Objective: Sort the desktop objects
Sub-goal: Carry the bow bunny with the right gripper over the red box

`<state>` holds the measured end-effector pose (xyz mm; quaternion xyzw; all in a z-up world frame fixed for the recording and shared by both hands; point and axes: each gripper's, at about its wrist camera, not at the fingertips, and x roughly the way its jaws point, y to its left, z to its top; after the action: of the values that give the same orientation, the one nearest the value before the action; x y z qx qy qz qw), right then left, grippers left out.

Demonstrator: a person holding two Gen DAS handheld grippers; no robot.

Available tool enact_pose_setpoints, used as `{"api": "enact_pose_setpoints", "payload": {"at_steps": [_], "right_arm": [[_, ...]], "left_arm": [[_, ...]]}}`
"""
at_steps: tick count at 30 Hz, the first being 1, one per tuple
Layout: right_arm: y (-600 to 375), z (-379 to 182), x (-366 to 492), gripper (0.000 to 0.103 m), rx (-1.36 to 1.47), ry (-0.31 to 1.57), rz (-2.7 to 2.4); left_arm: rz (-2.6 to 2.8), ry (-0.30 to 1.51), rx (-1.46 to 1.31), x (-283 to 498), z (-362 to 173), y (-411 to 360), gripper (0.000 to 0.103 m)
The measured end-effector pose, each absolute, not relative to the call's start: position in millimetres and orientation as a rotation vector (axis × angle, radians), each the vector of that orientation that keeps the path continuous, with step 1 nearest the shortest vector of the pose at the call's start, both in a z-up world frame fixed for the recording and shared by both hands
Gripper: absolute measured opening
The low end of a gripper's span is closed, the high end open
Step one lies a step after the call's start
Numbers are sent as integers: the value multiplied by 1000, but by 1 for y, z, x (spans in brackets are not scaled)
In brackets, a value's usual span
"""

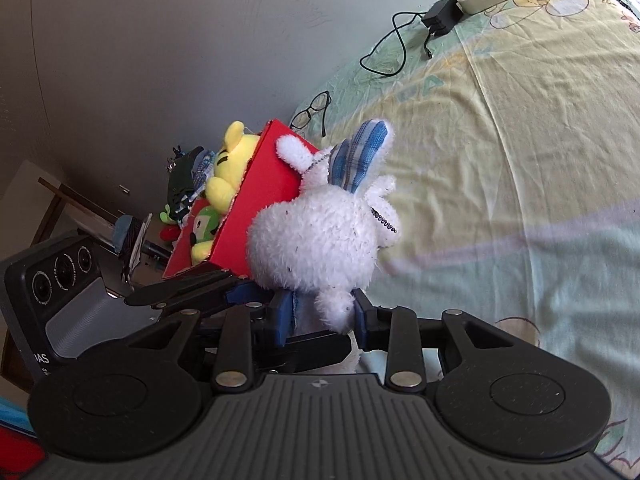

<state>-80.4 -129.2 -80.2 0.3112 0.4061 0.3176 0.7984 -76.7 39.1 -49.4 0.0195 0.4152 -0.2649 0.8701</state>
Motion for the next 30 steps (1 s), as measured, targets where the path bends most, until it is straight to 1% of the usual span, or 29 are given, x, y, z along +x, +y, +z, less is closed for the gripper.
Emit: {"api": "enact_pose_setpoints", "payload": {"at_steps": [6, 17, 23, 30], "right_arm": [[-106, -46, -106, 33, 665, 746, 654], [-26, -1, -113, 34, 659, 590, 708], [24, 3, -99, 34, 650, 550, 741], [72, 3, -77, 34, 635, 542, 760]], "left_arm": [[-614, 745, 96, -99, -15, 62, 71], [-618, 590, 65, -122, 36, 164, 71], [-567, 558, 59, -124, 45, 217, 71], [-492, 538, 78, -114, 40, 256, 71]]}}
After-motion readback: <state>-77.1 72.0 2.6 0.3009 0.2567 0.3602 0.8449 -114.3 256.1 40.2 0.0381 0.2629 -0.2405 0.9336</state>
